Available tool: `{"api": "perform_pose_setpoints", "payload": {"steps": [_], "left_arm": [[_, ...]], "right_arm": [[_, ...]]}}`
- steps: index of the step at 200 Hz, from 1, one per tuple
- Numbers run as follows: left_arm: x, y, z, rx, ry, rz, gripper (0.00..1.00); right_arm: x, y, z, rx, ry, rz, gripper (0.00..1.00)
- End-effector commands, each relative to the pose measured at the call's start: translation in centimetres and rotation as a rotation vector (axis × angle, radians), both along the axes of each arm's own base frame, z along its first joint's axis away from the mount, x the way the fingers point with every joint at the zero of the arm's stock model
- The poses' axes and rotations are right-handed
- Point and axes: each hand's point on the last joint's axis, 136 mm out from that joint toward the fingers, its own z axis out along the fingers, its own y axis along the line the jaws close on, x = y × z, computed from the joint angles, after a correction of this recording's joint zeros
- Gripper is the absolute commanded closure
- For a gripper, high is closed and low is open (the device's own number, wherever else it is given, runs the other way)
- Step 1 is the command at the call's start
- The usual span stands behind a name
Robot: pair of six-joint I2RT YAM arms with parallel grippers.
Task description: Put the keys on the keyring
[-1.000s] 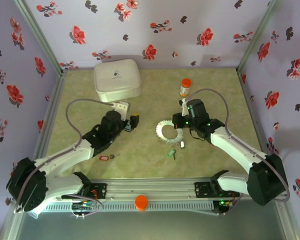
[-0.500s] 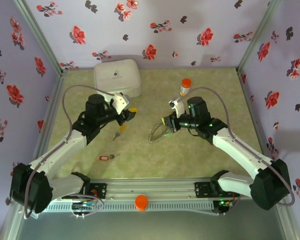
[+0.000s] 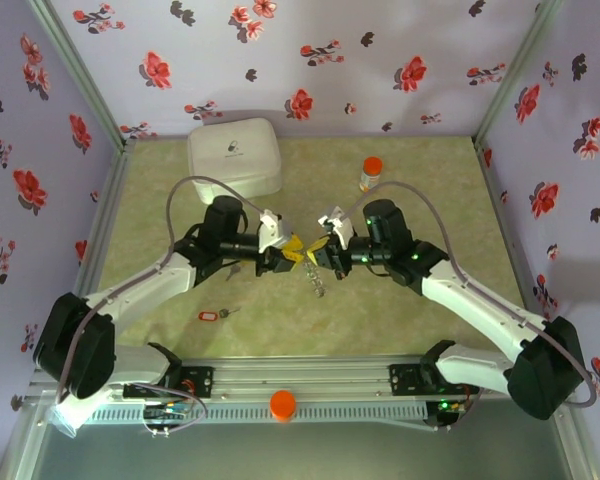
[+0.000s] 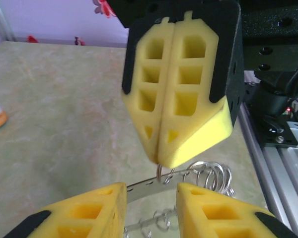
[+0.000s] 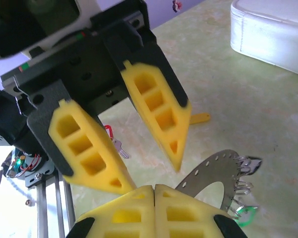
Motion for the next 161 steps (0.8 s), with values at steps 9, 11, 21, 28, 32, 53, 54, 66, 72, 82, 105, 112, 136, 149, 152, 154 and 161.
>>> {"api": "perform_pose_setpoints", "payload": {"steps": [9, 11, 21, 28, 32, 53, 54, 66, 72, 82, 105, 112, 136, 149, 152, 154, 161], "left_arm": [[-1.5, -0.9, -0.4, -0.009, 0.004, -0.08, 0.69], [-1.5, -0.9, -0.4, -0.009, 0.003, -0.082, 0.7], [-1.6, -0.9, -0.5, -0.007, 0.005, -0.083, 0.72], [-1.7, -0.9, -0.6, -0.006, 0.005, -0.085, 0.75], [-1.7, -0.8, -0.5, -0.007, 0.002, -0.086, 0.77], [-1.9, -0.8, -0.6, -0.001, -0.003, -0.092, 0.87], [-1.9, -0.8, -0.6, -0.001, -0.003, -0.091, 0.88], [-1.9, -0.7, -0.6, -0.001, -0.008, -0.093, 0.96], [-1.9, -0.7, -0.5, -0.002, -0.01, -0.093, 1.0], [-2.0, -0.7, -0.4, -0.003, -0.015, -0.097, 1.0], [-2.3, -0.5, -0.4, -0.006, -0.031, -0.101, 1.0], [-2.3, -0.4, -0.4, -0.009, -0.035, -0.1, 1.0], [-2.5, -0.3, 0.1, -0.056, -0.059, -0.086, 1.0], [-2.6, -0.2, 0.6, -0.101, -0.072, -0.071, 1.0], [-2.6, -0.1, 0.8, -0.114, -0.077, -0.067, 1.0], [-2.6, -0.1, 0.9, -0.123, -0.079, -0.066, 1.0], [-2.7, -0.1, 1.2, -0.152, -0.087, -0.059, 1.0]], "right_arm": [[-1.0, 0.5, 1.3, 0.02, -0.064, 0.053, 1.0], [-1.0, 0.5, 1.3, 0.021, -0.066, 0.054, 1.0], [-1.1, 0.6, 1.3, 0.019, -0.066, 0.054, 1.0], [-1.2, 0.7, 1.4, 0.02, -0.069, 0.056, 1.0], [-1.2, 0.7, 1.4, 0.019, -0.07, 0.058, 1.0], [-1.3, 0.9, 1.5, 0.023, -0.073, 0.057, 1.0], [-1.3, 0.9, 1.5, 0.023, -0.075, 0.056, 1.0], [-1.4, 1.0, 1.4, 0.025, -0.075, 0.056, 1.0], [-1.4, 1.0, 1.4, 0.027, -0.077, 0.055, 1.0], [-1.4, 1.1, 1.5, 0.03, -0.075, 0.056, 1.0], [-1.3, 1.0, 1.9, 0.041, -0.086, 0.039, 1.0], [-1.0, 0.7, 2.2, 0.047, -0.104, 0.01, 0.94], [-0.6, -1.1, 3.6, 0.115, -0.198, -0.075, 0.63], [-0.9, -2.1, 3.9, 0.161, -0.271, -0.098, 0.56], [-1.0, -2.3, 4.0, 0.173, -0.3, -0.1, 0.54], [-1.1, -2.4, 4.1, 0.179, -0.316, -0.101, 0.53], [-1.5, -2.8, 3.9, 0.194, -0.368, -0.098, 0.52]]}}
